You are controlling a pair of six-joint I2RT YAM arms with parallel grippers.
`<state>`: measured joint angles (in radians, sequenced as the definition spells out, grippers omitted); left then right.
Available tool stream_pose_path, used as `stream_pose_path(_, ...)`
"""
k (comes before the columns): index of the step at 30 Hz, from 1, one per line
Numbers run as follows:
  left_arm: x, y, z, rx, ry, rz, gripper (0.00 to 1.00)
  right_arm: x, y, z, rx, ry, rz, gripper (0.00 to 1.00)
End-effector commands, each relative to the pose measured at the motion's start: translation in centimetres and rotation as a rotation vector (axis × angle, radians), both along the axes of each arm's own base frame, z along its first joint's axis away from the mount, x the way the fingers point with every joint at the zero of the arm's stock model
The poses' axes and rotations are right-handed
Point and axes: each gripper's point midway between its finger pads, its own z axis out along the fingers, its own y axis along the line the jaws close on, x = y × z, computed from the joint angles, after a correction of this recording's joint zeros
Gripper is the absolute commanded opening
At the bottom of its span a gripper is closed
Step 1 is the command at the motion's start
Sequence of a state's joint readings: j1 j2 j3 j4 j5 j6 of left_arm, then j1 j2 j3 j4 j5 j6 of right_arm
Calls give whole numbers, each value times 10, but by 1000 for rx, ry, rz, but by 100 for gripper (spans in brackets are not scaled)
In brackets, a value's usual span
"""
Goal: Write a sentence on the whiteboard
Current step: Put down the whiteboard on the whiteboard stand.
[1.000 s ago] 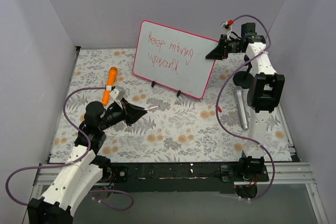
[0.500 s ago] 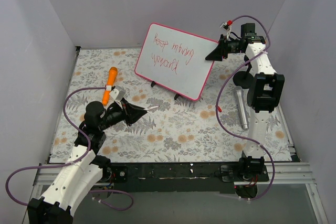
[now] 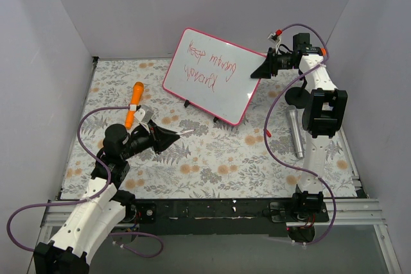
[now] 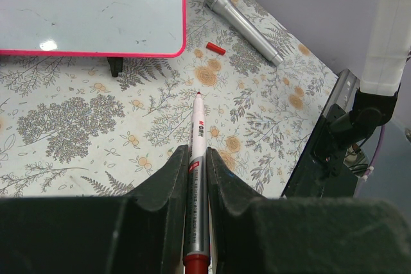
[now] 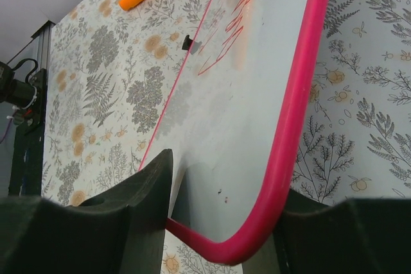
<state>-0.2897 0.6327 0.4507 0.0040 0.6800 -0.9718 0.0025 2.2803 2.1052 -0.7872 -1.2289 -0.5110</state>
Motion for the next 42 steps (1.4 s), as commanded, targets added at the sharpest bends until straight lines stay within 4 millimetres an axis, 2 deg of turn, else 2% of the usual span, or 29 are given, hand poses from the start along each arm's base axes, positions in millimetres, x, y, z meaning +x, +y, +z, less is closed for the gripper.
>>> stream_pose_path(1,2,2,3,4,-18,7,0,11,2,31,-30,-209,17,20)
stream_pose_path(4,2,2,3,4,-18,8,0,11,5,40,12,-198,30,5)
stream_pose_path(5,2,1,3,3,-17,7,0,17,-8,45,28,-208,8,1)
stream_pose_path(7,3,2,2,6,-14,8,0,13,-8,55,84,-171,22,1)
stream_pose_path(11,3,1,1,6,-11,8,0,19,-15,72,126,-204,19,1)
stream_pose_path(14,3,1,2,6,-14,10,0,21,-23,74,150,-194,17,1)
stream_pose_path(18,4,2,2,8,-12,11,0,25,-32,61,144,-185,0,1)
stream_pose_path(22,4,2,2,7,-14,11,0,26,-36,33,77,-181,-30,1)
stream_pose_path(26,4,2,2,7,-14,11,0,10,-34,2,13,-139,-14,1)
stream_pose_path(30,3,1,2,6,-13,8,0,-4,-33,-13,-15,-149,11,1)
stream_pose_path(33,3,1,2,6,-13,8,0,-11,-33,-20,-20,-141,19,1)
stream_pose_path(35,3,1,2,6,-14,7,0,-13,-32,-21,-24,-138,23,6)
stream_pose_path(39,3,2,2,5,-15,8,0,-13,-32,-19,-19,-133,21,22)
stream_pose_path(42,3,2,3,5,-17,8,0,-10,-32,-9,-10,-142,17,28)
